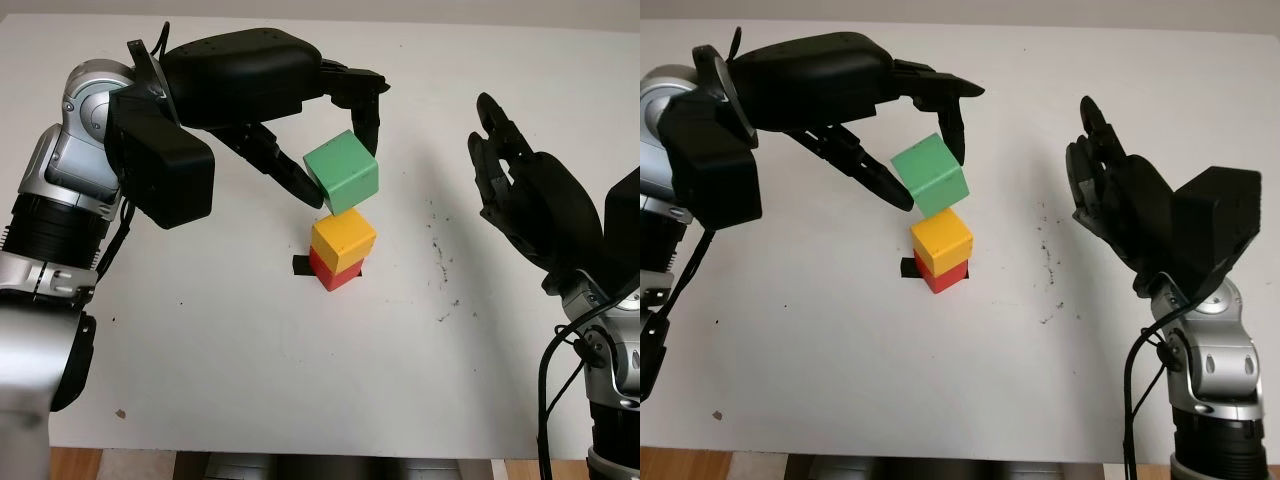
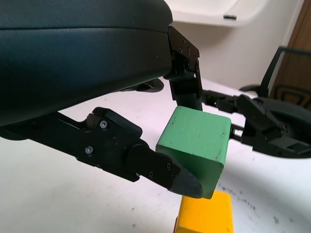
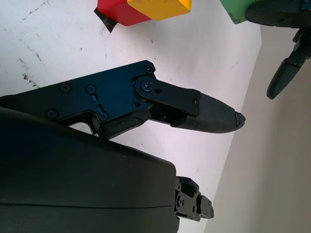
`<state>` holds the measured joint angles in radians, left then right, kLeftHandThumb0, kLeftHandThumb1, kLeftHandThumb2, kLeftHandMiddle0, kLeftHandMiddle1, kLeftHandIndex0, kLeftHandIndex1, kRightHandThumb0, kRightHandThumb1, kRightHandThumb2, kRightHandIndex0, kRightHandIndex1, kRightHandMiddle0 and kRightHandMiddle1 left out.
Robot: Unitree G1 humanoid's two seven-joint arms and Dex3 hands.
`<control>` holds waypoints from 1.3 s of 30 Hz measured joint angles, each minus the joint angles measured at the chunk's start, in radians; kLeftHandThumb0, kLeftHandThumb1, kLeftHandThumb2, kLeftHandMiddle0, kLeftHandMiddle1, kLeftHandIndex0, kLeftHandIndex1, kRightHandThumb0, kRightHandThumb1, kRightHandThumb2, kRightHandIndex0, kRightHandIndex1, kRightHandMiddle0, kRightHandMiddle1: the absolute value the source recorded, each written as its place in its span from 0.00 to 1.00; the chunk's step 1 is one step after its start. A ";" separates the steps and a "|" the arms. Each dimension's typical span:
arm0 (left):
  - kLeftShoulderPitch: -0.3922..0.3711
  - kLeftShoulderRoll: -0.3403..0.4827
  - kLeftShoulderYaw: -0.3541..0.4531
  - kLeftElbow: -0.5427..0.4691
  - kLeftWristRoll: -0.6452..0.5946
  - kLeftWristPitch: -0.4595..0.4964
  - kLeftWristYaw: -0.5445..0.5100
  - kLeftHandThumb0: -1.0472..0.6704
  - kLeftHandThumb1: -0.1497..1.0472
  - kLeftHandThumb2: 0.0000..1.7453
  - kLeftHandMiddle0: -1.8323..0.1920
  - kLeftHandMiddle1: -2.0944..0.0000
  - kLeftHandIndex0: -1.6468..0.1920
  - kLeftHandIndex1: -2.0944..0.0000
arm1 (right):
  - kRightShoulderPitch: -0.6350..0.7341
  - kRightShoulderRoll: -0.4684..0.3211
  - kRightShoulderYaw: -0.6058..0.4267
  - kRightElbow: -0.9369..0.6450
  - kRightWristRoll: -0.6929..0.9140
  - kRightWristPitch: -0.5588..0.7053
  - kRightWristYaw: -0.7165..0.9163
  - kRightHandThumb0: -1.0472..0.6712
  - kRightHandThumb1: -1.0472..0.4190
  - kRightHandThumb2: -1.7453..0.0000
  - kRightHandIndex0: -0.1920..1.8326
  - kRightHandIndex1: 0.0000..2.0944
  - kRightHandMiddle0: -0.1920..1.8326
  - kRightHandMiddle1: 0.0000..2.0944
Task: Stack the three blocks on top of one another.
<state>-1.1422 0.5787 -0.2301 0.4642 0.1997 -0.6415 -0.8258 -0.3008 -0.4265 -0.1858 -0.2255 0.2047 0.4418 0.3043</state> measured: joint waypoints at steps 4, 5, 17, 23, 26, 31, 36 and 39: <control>-0.029 -0.006 -0.007 0.032 -0.043 0.033 -0.075 0.33 0.99 0.03 0.77 0.97 0.71 0.31 | 0.015 0.001 0.000 -0.002 0.001 0.000 0.000 0.23 0.00 0.59 0.00 0.00 0.01 0.02; -0.036 -0.010 -0.007 0.039 -0.058 0.042 -0.093 0.33 0.99 0.03 0.77 0.97 0.71 0.30 | 0.017 0.003 0.000 -0.003 0.001 0.000 -0.001 0.23 0.00 0.59 0.00 0.00 0.01 0.02; -0.049 -0.026 -0.003 -0.046 -0.110 0.292 -0.185 0.33 1.00 0.03 0.75 0.97 0.72 0.27 | 0.024 0.011 0.005 -0.014 -0.011 -0.007 -0.010 0.26 0.00 0.58 0.00 0.00 0.01 0.02; -0.045 -0.016 -0.003 -0.098 -0.118 0.368 -0.206 0.33 1.00 0.03 0.75 0.97 0.73 0.23 | 0.024 0.019 0.006 -0.014 -0.021 -0.021 -0.020 0.27 0.00 0.58 0.00 0.01 0.02 0.03; -0.035 -0.007 -0.003 -0.122 -0.113 0.403 -0.206 0.33 1.00 0.03 0.76 0.97 0.74 0.22 | 0.024 0.019 0.006 -0.014 -0.020 -0.021 -0.021 0.26 0.00 0.58 0.00 0.01 0.01 0.03; -0.011 0.006 -0.003 -0.161 -0.090 0.428 -0.201 0.34 1.00 0.04 0.77 0.98 0.75 0.21 | 0.024 0.019 0.007 -0.014 -0.020 -0.020 -0.022 0.25 0.00 0.59 0.00 0.00 0.01 0.03; 0.011 0.013 -0.003 -0.214 -0.070 0.446 -0.185 0.36 1.00 0.04 0.77 0.98 0.77 0.22 | 0.023 0.020 0.007 -0.014 -0.012 -0.018 -0.020 0.26 0.00 0.59 0.00 0.00 0.02 0.03; 0.033 0.017 0.002 -0.244 -0.050 0.430 -0.147 0.36 1.00 0.04 0.77 0.98 0.77 0.22 | 0.022 0.025 0.007 -0.012 -0.011 -0.018 -0.026 0.25 0.00 0.60 0.00 0.01 0.02 0.03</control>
<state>-1.1094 0.5962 -0.2284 0.2198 0.1494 -0.2111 -0.9727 -0.2788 -0.4011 -0.1790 -0.2375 0.1937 0.4236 0.2781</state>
